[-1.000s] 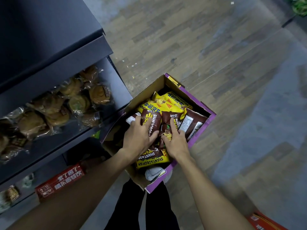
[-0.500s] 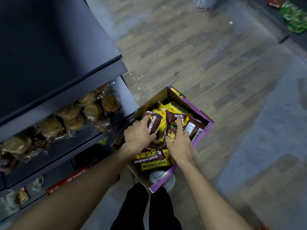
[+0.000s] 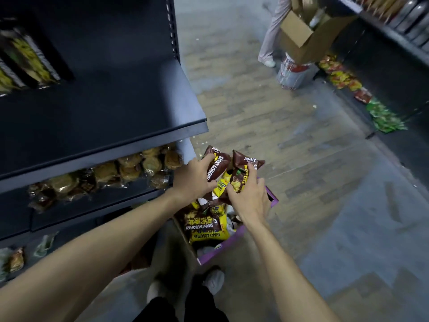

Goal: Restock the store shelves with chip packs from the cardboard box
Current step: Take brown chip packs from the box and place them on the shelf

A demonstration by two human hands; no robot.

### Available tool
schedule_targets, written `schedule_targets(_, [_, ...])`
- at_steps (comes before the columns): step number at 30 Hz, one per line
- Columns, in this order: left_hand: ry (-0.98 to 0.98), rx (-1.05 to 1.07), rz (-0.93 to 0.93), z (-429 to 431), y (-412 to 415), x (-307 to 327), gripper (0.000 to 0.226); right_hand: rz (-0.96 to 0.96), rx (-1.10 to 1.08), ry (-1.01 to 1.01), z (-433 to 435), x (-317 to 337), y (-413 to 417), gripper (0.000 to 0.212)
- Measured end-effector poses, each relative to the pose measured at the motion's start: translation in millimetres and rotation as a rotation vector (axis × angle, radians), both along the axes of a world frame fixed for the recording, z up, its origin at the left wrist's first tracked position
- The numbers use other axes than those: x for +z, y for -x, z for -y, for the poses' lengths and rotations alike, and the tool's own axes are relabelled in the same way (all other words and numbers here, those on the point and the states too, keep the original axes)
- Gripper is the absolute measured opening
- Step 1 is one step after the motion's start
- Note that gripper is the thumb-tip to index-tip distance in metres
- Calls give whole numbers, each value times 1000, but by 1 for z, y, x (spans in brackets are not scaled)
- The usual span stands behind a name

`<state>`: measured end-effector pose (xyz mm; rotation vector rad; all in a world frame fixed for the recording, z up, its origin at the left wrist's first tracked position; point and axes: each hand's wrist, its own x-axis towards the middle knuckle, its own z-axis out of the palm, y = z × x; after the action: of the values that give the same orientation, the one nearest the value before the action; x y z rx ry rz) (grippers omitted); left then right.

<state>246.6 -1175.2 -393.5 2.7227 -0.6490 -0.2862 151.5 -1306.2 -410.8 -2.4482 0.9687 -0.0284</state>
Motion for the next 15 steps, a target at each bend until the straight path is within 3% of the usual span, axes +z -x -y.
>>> schedule_targets(7, [15,35,192,-73,-15,80,76,166,127,101,-55,75,-31,81])
schedule_targets(15, [51,269,286,-253,-21,149,74,321,322,52,-212,138,-77,83])
